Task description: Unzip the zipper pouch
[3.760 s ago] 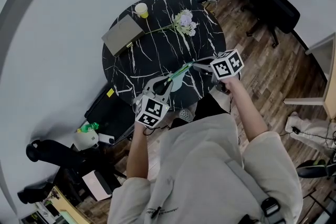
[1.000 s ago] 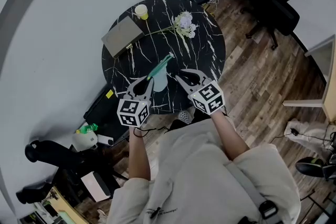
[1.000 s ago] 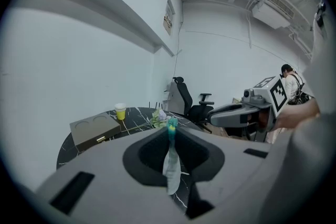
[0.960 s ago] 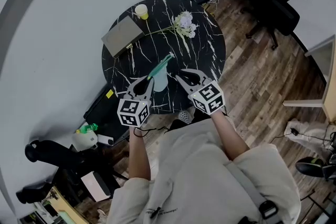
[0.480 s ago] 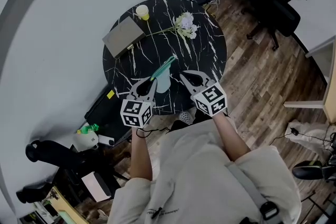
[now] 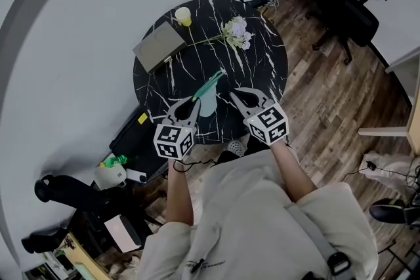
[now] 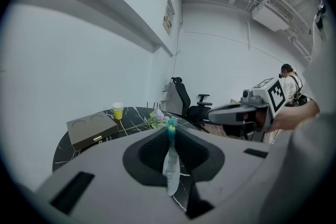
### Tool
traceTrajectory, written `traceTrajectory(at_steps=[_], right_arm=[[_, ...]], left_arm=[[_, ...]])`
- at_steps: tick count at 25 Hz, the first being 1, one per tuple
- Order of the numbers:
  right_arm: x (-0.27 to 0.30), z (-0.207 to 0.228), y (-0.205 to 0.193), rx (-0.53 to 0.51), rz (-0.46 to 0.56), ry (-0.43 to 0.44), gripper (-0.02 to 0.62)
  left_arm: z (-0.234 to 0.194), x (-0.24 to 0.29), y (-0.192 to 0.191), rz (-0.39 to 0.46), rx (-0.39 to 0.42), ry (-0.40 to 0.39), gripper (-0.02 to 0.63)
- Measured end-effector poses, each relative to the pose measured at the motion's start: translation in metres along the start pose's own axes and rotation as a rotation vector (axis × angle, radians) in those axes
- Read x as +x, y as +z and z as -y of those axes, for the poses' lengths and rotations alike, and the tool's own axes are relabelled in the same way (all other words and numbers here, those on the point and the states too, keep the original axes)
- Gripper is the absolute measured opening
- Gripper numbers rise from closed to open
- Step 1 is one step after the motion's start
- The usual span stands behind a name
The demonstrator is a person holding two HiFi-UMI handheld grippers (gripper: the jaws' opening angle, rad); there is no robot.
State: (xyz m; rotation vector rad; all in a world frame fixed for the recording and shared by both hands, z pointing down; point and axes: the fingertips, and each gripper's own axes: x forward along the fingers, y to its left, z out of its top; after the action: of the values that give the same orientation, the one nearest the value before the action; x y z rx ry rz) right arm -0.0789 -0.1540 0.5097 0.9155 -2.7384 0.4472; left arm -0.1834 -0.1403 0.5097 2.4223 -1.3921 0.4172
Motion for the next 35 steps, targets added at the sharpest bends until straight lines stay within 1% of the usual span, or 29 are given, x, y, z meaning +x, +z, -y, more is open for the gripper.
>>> traceTrajectory(at_steps=[11,17,30,35], right_arm=[[-0.001,0.000,-0.001,0.008,0.009,-0.011,0.005],[0.000,-0.002,-0.005,0.011,-0.004,-0.005,0.005],[0.002,-0.009,-0.007,0.015,-0.016,0.010,0.005],[0.006,-0.013,-0.007,0.022,-0.017,0.021,0.005]], left_arm=[[-0.003,-0.004,0.000,0.014,-0.004,0.011,0.054],[-0.009,-0.007,0.001,0.031,-0.034,0.017,0.054],[-0.009,-0.013,0.002,0.033,-0.018,0.014,0.054],[-0.008,-0.014,-0.003,0.021,-0.026,0.009,0.054]])
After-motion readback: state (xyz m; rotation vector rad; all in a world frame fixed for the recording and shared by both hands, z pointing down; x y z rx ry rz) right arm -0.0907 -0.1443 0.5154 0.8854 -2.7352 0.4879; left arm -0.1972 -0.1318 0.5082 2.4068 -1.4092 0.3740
